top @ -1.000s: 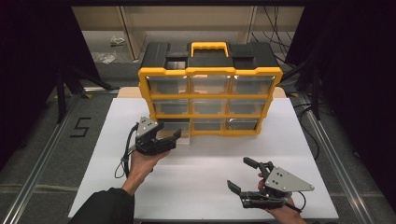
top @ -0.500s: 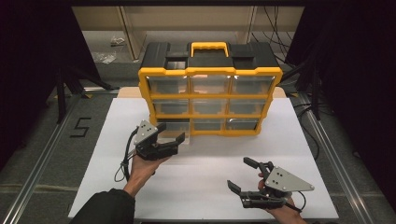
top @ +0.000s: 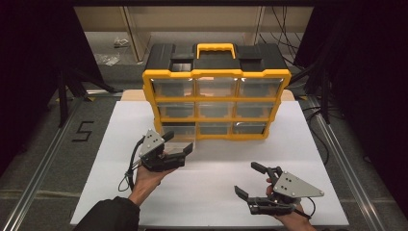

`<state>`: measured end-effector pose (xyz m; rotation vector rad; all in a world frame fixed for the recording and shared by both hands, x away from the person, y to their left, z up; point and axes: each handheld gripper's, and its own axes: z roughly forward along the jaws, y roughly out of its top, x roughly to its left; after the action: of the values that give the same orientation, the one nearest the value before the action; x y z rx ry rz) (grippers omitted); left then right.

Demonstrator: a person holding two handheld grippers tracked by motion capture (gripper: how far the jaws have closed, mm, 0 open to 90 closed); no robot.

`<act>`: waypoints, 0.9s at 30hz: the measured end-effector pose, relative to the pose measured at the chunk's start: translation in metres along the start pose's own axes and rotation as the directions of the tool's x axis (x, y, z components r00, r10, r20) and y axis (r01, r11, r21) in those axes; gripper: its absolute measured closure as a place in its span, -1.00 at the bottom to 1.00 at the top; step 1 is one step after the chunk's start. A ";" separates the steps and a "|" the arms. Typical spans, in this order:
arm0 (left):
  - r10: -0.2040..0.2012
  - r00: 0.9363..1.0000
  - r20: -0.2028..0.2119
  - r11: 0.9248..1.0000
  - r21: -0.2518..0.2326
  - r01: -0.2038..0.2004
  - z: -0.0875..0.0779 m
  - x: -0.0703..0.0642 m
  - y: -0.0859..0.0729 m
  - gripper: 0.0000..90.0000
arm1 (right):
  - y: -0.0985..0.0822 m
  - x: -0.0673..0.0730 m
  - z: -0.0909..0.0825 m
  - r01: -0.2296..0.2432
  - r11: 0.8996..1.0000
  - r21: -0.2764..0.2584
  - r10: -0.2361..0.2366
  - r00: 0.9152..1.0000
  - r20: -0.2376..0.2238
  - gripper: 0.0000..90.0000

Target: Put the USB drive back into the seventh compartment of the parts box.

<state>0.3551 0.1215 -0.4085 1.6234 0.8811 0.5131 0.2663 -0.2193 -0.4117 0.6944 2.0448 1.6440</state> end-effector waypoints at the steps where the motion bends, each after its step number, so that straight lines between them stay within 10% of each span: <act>1: 0.000 1.000 0.002 1.000 0.000 0.000 0.000 0.000 -0.001 -0.59 | 0.000 0.000 0.000 0.000 1.000 0.000 0.000 1.000 0.000 -0.65; 27: 0.028 0.999 0.020 1.000 -0.005 -0.028 -0.010 -0.007 -0.009 -0.59 | 0.000 0.000 0.000 0.000 1.000 0.000 0.000 1.000 0.001 -0.65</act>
<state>0.3410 0.1226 -0.4135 1.6356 0.8429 0.5172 0.2662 -0.2192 -0.4118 0.6943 2.0443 1.6435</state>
